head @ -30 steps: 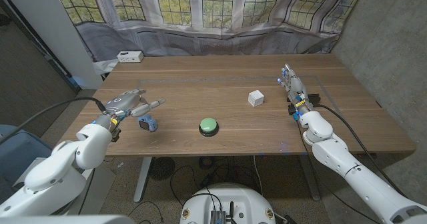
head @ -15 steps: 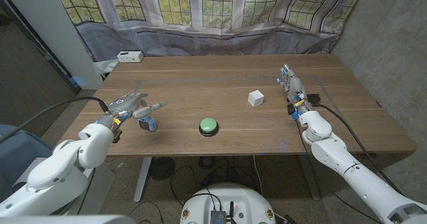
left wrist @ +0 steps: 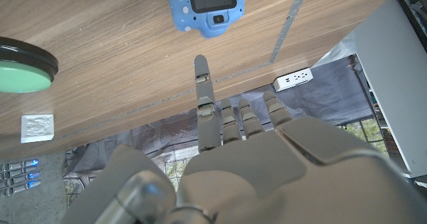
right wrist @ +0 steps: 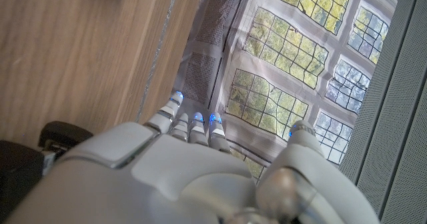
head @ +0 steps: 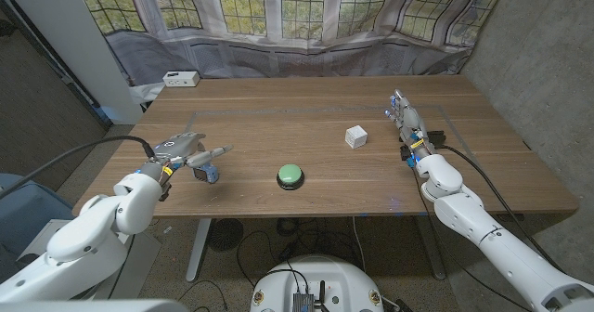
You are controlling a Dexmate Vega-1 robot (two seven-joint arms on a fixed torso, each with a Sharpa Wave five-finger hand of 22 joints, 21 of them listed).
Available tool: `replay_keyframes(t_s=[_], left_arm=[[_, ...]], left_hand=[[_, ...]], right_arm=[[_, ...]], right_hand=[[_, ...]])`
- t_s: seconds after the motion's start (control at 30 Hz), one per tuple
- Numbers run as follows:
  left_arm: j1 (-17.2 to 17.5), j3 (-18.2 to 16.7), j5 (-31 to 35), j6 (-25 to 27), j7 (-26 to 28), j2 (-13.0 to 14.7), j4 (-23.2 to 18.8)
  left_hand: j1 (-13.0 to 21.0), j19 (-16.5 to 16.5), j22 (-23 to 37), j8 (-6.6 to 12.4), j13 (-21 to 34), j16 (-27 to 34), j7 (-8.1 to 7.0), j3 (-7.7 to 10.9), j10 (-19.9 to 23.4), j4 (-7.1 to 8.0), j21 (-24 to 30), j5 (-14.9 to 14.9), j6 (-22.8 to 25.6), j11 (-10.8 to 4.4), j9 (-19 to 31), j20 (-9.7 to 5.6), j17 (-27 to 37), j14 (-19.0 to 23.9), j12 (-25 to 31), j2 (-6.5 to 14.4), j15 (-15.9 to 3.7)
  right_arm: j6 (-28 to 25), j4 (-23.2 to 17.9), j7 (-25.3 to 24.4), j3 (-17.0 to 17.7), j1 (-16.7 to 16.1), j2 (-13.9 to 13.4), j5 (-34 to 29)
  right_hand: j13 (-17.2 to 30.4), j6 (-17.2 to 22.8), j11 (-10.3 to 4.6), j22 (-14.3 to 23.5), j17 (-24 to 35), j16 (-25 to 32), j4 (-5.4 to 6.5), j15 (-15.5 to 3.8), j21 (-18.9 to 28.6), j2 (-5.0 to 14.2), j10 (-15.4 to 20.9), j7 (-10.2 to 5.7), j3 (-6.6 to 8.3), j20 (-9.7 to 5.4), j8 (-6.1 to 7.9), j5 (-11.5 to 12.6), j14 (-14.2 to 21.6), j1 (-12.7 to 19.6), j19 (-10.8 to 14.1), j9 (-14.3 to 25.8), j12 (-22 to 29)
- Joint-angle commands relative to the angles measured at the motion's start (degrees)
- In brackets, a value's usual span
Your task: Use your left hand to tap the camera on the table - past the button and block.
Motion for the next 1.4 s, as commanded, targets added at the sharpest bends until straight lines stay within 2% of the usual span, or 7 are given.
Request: replay_keyframes(t_s=[0.03, 1.07, 1.4], left_arm=[[-1.77, 1.97, -3.20, 0.82, 0.59, 2.01, 1.49], [-1.39, 4.18, -7.36, 3.93, 3.84, 6.50, 0.84], [-2.40, 5.19, -8.64, 4.11, 4.52, 7.81, 1.41]], left_hand=[[0.28, -0.45, 0.27, -0.46, 0.04, 0.42, -0.32, -0.11, 0.04, 0.05, 0.23, 0.25, -0.84, -0.12, 0.21, 0.30, 0.14, 0.37, 0.14, 0.37, 0.22], [1.09, -0.78, 0.26, -1.05, 0.04, 0.32, -1.25, -0.01, -0.19, -0.31, 0.20, 0.31, -0.33, -0.09, 0.25, 0.29, 0.12, 0.25, 0.11, 0.59, 0.30], [1.45, -0.81, 0.26, -1.31, 0.04, 0.33, -1.42, 0.11, -0.49, -0.46, 0.22, 0.34, -0.40, -0.29, 0.25, 0.28, 0.11, 0.30, 0.01, 0.77, 0.32]], right_arm=[[-0.51, -1.12, -0.73, 0.64, -1.28, -0.69, 0.27], [0.12, 0.13, 0.08, 0.33, -0.37, -0.13, 0.30], [-0.15, -0.06, -0.22, 0.29, -0.52, -0.27, 0.13]], right_hand=[[0.11, 0.21, 0.10, 0.22, 0.19, 0.06, -0.32, 0.06, 0.08, 0.46, 0.19, -0.22, 0.16, 0.44, -0.06, -0.21, 0.20, -0.17, 0.32, 0.23, 0.14], [0.11, 0.28, 0.12, 0.22, 0.19, 0.05, -0.33, 0.06, 0.08, 0.43, 0.20, -0.18, 0.12, 0.48, -0.07, -0.22, 0.19, -0.26, 0.29, 0.23, 0.14], [0.11, 0.26, 0.06, 0.22, 0.19, 0.03, -0.35, 0.03, 0.05, 0.41, 0.13, -0.25, 0.10, 0.54, -0.09, -0.22, 0.16, -0.28, 0.20, 0.23, 0.10]])
